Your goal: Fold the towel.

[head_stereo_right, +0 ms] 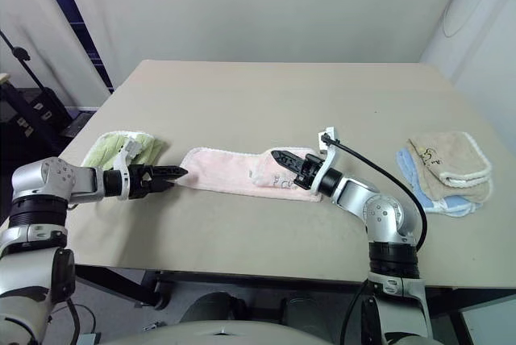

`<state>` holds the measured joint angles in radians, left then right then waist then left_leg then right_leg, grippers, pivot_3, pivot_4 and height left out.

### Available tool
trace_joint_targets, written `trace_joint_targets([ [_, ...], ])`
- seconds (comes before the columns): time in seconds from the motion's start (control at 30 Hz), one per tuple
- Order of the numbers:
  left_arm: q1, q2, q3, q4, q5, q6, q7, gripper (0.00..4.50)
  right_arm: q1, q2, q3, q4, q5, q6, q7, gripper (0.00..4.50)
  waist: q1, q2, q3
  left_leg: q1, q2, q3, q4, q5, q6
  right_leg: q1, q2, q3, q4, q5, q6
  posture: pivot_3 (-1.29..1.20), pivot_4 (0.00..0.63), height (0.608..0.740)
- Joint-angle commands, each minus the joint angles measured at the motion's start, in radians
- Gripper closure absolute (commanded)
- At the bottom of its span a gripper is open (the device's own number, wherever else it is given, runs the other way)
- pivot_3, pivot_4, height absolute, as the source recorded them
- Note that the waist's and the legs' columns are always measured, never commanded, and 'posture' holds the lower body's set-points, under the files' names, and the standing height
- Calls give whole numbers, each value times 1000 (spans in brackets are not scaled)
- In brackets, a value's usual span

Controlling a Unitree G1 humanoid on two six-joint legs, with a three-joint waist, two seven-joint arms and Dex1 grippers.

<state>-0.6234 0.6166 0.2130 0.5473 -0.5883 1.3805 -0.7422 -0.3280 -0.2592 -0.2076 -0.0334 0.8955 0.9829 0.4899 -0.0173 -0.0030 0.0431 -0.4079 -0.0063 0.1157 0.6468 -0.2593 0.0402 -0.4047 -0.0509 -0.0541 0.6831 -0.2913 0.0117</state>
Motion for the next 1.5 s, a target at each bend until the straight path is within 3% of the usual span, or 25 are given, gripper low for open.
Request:
trace_joint_targets([
  [0.03,-35,-20,-12,27,19,-30,11,35,-8,-1,-14,-35,5,-17,-10,4500,0,1,0,0,1,0,-1,1,-2,0,-1,-2,0,0,0,0,0,740],
  [0.1,-50,-34,-6,46,27,-38,25,35,-5,-2,-14,-38,3,-17,-16,4500,1,1,0,0,1,0,-1,3,-4,1,-3,-4,0,0,0,0,0,740],
  [0.2,-65,-45,-12,76,47,-71,35,678,-4,-3,-17,-41,-1,-19,-24,4500,3,1,0,-1,1,0,-1,3,-5,1,-5,-7,0,0,0,0,0,740],
  [0.53,-93,-59,-1,118,52,-103,8,4307,7,-16,-22,-31,-23,-37,-44,4500,-3,-1,2,-4,1,0,-1,6,-9,0,-6,-8,-3,-3,6,0,0,740],
  [0.57,-94,-57,3,118,50,-103,6,4468,8,-16,-22,-32,-23,-38,-43,4500,-3,-1,2,-4,1,0,-1,8,-12,0,-6,-8,-3,-3,7,0,0,740],
  [0.87,-94,37,-35,24,2,-48,-148,4468,55,-53,-26,-111,5,-58,27,4500,-3,-1,2,-15,1,0,0,10,-10,-5,-6,-8,-3,-7,14,0,0,740],
  [1.13,-62,141,-157,-144,-39,-83,-361,4468,112,-117,-11,-194,-27,-119,93,4500,-7,-1,2,-18,1,0,-1,11,-9,-7,-6,-8,-7,-9,13,0,0,740],
  [1.33,-133,96,-229,-139,-11,-169,-403,4468,149,-140,-49,-219,-15,-139,74,4500,0,-1,2,-18,1,0,-1,10,-8,-7,-6,-8,-10,-9,13,0,0,740],
  [1.5,-253,-3,-314,-36,48,-286,-456,4468,195,-152,-96,-271,10,-143,52,4500,6,-1,2,-19,1,0,-1,10,-8,-6,-6,-8,-15,-9,13,0,0,740],
])
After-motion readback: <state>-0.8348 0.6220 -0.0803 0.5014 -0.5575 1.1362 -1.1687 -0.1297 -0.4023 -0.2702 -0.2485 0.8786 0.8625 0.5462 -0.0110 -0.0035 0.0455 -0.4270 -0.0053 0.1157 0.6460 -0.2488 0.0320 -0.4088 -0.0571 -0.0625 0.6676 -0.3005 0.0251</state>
